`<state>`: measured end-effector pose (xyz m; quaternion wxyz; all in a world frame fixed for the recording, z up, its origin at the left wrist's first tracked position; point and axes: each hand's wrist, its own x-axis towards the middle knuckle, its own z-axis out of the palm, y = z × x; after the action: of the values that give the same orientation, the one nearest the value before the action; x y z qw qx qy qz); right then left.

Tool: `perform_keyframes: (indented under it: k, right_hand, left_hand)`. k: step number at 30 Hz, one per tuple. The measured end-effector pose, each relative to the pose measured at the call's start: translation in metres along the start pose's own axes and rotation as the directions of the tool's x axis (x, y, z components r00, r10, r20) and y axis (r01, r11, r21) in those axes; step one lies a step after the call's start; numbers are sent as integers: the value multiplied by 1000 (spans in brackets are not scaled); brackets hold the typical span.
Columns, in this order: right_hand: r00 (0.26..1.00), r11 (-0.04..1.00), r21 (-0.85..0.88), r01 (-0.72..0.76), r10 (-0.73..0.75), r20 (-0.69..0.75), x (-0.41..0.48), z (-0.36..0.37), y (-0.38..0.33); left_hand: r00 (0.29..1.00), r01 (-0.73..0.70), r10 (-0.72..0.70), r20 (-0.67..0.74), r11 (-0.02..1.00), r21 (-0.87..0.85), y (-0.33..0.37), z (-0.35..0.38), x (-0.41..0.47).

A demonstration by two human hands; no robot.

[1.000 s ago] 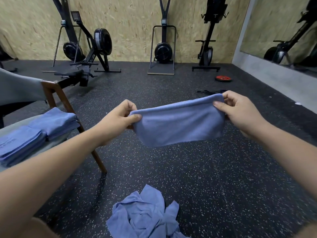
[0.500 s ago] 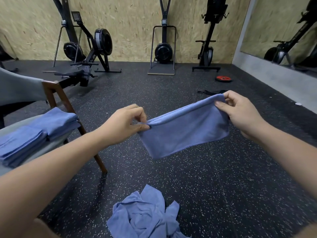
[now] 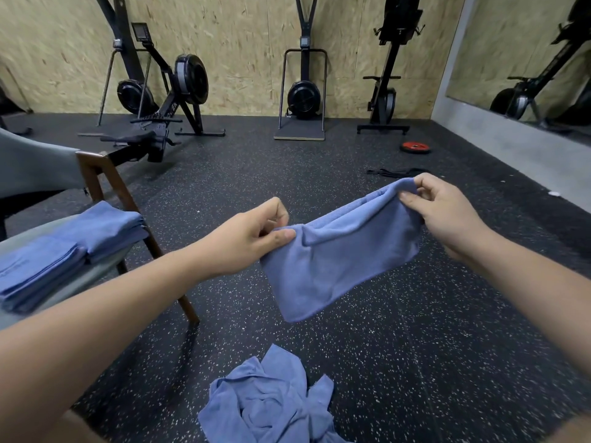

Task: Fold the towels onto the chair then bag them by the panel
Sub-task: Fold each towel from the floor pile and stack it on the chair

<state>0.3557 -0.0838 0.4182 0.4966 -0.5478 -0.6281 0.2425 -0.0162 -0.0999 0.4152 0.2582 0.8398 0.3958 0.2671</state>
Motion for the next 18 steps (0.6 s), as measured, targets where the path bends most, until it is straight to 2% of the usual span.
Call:
perform_keyframes:
  k: [3,8,13,18]
  right_hand:
    - [1000,1000,15,-2,2,-17,2,-3,2]
    - [1000,1000,-12,3,-3,2,5,-3,4]
    - [999,999,-49,18,-16,35,6,-1,7]
    - [999,998,-59,-11,13,33,4,0,6]
  left_hand:
    - [998,27,-35,55,989,145,-3,0,1]
    - [993,111,-84,-81,891,440,-11,-5,6]
    - [977,102,5,-213,867,488,-24,-10,12]
    - [959,183,-61,-278,880,438,-38,-11,12]
